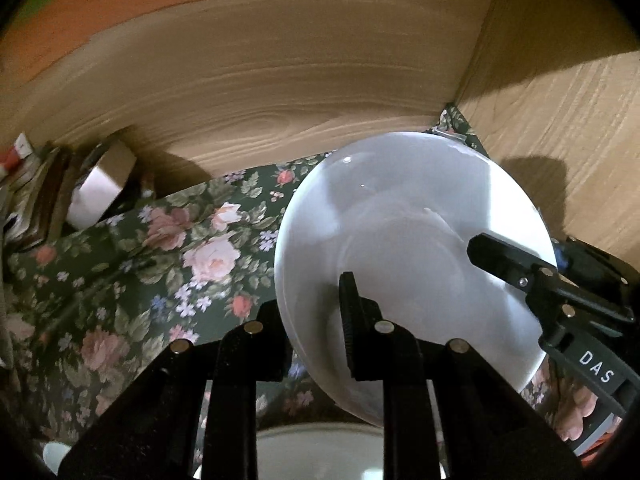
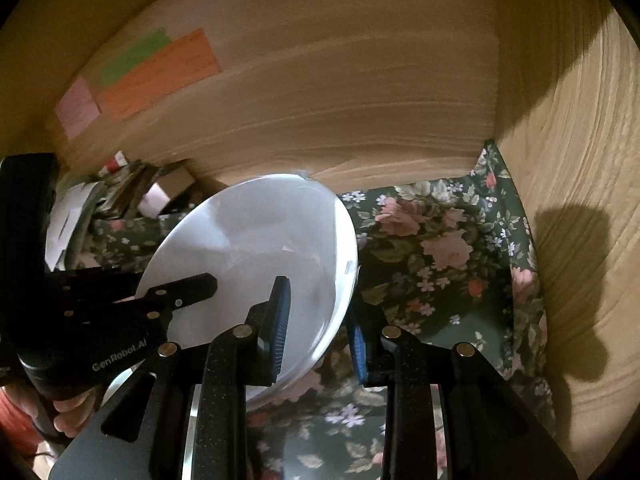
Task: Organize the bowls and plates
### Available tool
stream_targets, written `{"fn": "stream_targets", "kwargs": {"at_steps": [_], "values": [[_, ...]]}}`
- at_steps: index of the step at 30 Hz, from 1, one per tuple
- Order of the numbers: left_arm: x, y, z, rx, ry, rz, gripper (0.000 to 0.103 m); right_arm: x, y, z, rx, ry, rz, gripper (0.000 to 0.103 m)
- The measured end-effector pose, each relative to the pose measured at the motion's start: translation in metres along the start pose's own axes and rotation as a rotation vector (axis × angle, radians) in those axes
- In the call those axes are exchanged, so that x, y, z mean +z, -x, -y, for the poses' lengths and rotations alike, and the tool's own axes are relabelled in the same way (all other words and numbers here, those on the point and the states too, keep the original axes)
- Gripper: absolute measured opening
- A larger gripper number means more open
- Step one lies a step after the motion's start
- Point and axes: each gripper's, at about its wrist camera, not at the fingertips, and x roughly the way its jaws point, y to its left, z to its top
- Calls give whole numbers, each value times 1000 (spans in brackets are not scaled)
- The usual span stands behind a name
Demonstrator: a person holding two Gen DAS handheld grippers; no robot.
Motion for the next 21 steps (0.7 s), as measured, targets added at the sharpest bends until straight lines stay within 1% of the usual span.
{"fn": "stream_targets", "kwargs": {"at_steps": [10, 21], "values": [[-28, 34, -17, 23, 46, 46, 20, -12, 17, -35, 37, 46, 24, 24], [-66, 74, -47, 58, 109, 88, 20, -27, 26, -78, 95, 111, 33, 24]]}}
